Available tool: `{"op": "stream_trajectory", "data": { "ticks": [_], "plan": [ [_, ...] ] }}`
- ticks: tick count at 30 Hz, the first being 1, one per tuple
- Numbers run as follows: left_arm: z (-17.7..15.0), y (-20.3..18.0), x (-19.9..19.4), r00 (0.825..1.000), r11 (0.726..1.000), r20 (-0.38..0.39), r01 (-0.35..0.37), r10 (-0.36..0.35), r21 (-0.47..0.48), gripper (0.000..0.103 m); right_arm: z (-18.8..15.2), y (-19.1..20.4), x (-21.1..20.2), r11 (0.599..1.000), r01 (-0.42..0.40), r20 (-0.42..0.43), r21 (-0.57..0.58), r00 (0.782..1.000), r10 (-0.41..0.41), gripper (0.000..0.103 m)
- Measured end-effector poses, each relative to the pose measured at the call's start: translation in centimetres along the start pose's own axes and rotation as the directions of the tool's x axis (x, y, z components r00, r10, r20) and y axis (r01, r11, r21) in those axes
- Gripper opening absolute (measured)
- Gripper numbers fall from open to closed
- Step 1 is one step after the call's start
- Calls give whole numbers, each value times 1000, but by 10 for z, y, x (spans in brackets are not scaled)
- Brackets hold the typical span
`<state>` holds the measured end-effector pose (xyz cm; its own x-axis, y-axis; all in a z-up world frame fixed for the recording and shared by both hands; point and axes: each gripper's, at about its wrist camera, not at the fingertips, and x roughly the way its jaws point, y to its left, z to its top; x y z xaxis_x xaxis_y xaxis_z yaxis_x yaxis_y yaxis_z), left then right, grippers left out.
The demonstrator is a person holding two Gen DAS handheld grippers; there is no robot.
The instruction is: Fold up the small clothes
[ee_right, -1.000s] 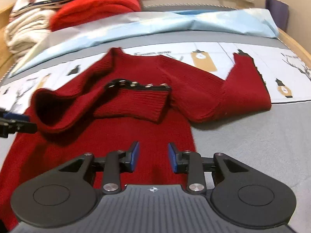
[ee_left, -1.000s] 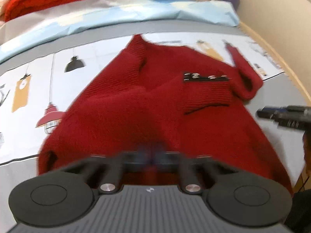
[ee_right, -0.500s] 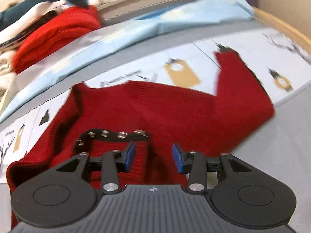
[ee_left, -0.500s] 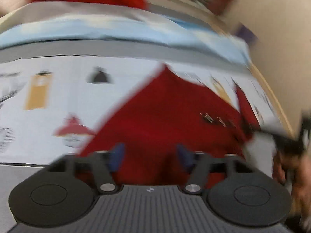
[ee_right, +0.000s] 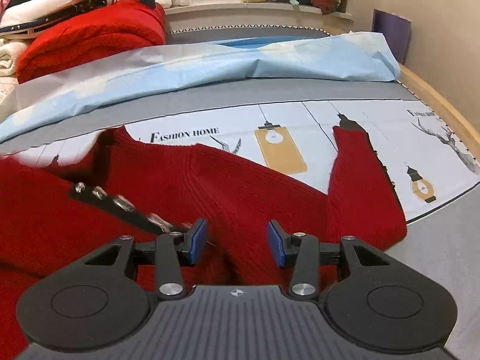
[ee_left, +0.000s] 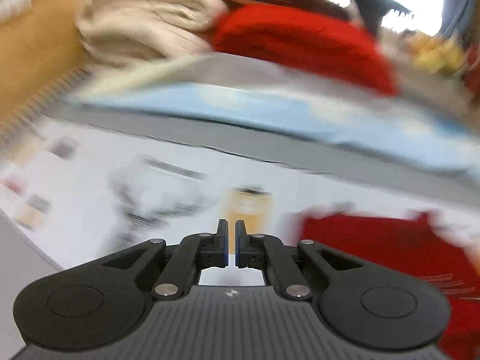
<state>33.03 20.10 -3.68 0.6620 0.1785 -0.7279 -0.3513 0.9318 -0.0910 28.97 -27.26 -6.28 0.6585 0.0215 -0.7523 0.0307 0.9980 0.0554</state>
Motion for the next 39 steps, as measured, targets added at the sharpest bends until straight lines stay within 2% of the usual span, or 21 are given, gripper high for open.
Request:
{"op": "stream_trajectory", "data": {
  "ticks": [2,4,6,10,12,14,16,18,19,20,22,24,28,29,30,32,33,34,36,37,39],
  "plan": [
    [-16,-33,-1,992,987,-27,128,-126,100,7,-2,-1,2,1000,6,-6,-8,1000,-6,46],
    [-40,-72,1,970,942,-88,241,-227,235,17,-3,-2,5,1000,6,-20,-5,1000,-6,46],
    [-65,-100,6,941,889,-162,335,-298,313,44,-4,-4,8,1000,-3,-40,22,999,4,46],
    [-107,-148,14,927,796,-212,374,-309,476,60,-5,-5,9,998,-21,-52,52,998,24,46],
    [-118,-168,22,918,758,-234,398,-322,517,81,-5,-7,9,999,-13,-49,49,999,15,46],
    [-134,-184,30,905,725,-272,425,-327,543,82,-5,-16,9,998,-3,-45,64,999,6,46],
    [-145,-195,41,917,694,-278,397,-284,601,81,-3,-28,9,996,11,-38,85,999,-8,46],
    [-153,-200,50,937,662,-261,348,-230,663,40,0,-44,11,992,29,-28,124,999,-26,46],
    [-151,-197,51,945,658,-244,325,-216,679,30,1,-52,12,988,37,-23,152,999,-34,47],
    [-142,-193,51,945,671,-243,326,-217,666,14,3,-60,15,982,41,-21,183,999,-38,47],
    [-112,-169,47,937,750,-227,348,-264,563,12,7,-72,23,972,37,-23,234,999,-33,50],
    [-82,-147,41,955,817,-153,297,-254,494,12,12,-80,36,965,36,-30,260,999,-30,52],
    [-22,-51,43,998,968,-3,66,-67,242,12,24,-96,70,965,66,-58,253,997,-53,54],
    [-10,-14,44,999,990,19,-52,50,128,12,26,-100,78,964,79,-65,255,996,-65,54],
    [-2,23,44,981,981,26,-194,193,17,12,27,-105,86,962,89,-73,258,995,-72,54],
    [3,100,39,862,842,-26,-502,507,-198,12,28,-112,102,960,111,-97,258,991,-88,54],
    [0,133,34,812,765,-87,-575,577,-291,25,28,-114,108,962,123,-103,244,990,-100,53],
    [-7,161,33,810,720,-159,-578,565,-384,31,28,-114,112,966,135,-103,220,988,-115,50],
    [-17,185,38,824,693,-247,-564,510,-448,29,26,-112,115,970,174,-95,167,983,-160,34],
    [-16,181,40,823,704,-247,-566,511,-428,30,25,-113,115,972,177,-89,155,982,-165,26],
    [-12,159,48,870,776,-209,-493,446,-394,34,24,-118,111,969,168,-63,183,985,-159,13]
  ]
}}
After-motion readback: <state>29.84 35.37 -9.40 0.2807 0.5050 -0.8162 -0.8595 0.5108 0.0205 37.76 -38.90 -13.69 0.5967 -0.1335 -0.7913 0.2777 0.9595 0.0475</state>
